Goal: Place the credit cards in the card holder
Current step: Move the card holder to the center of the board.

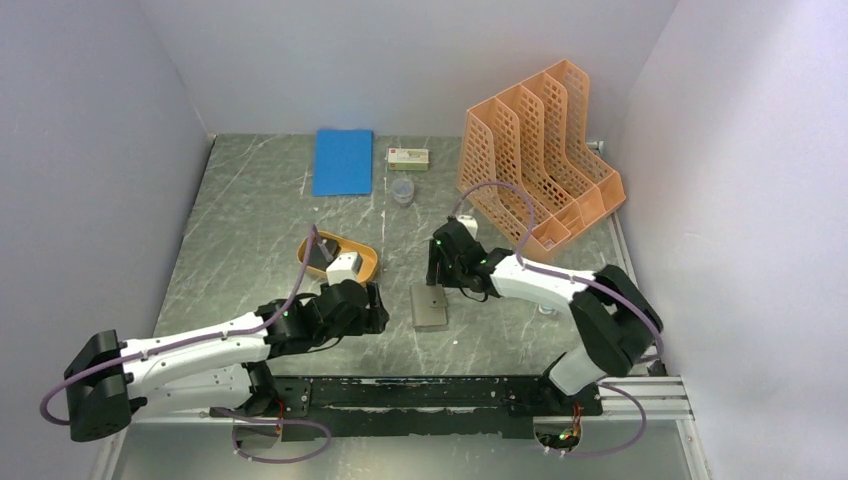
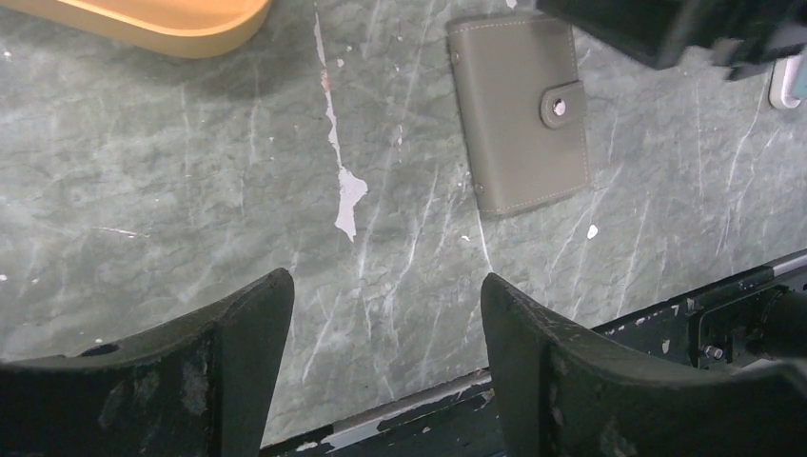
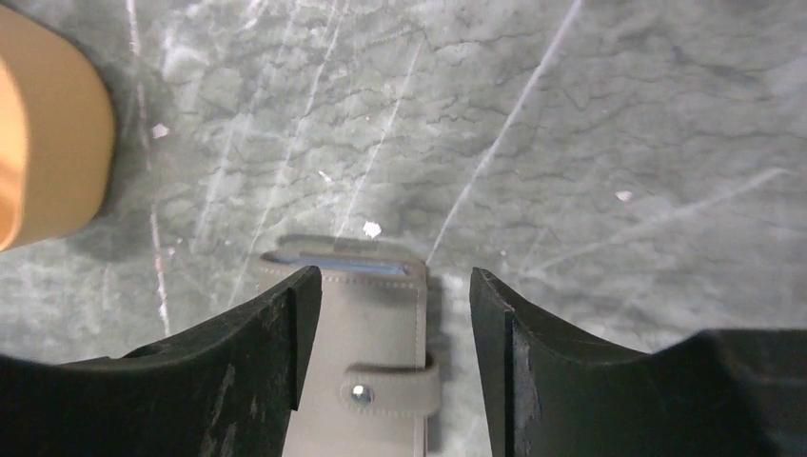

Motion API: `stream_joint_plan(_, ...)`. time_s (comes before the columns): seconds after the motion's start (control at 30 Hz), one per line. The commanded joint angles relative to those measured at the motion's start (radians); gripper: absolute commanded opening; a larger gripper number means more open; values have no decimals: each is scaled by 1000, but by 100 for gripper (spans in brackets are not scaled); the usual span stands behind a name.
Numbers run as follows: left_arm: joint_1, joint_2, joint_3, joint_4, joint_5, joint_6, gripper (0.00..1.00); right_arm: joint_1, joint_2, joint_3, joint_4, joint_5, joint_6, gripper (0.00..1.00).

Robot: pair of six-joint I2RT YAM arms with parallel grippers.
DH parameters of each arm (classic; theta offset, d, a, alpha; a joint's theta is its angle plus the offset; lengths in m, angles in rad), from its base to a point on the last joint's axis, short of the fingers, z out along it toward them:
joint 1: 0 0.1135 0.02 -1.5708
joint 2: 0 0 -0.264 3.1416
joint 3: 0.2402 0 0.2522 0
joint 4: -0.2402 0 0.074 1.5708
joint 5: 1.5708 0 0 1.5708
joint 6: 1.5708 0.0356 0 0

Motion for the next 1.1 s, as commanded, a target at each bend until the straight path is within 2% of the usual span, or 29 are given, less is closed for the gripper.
stream_joint_plan(0.0, 4, 49, 28, 100, 44, 0, 77, 5, -146, 48, -114, 54, -35, 63)
stream_joint_plan(0.17, 6, 152, 60, 237, 113, 17, 76, 6, -293, -5, -139, 12, -101, 61)
stream_joint_plan(0.3, 15, 277, 110, 338, 184, 20, 70, 12, -376, -95, -124, -46, -144, 58)
stream_joint_plan(0.37, 27, 335, 125, 381, 220, 11, 61, 28, -408, -125, -114, -68, -149, 57)
stream_joint_plan(0.67, 108, 517, 133, 531, 326, -25, 7, 100, -403, -147, -106, -9, -144, 56)
stream_joint_plan(1.07, 147, 625, 90, 602, 359, -49, 5, 218, -232, -49, -163, 166, -102, 53)
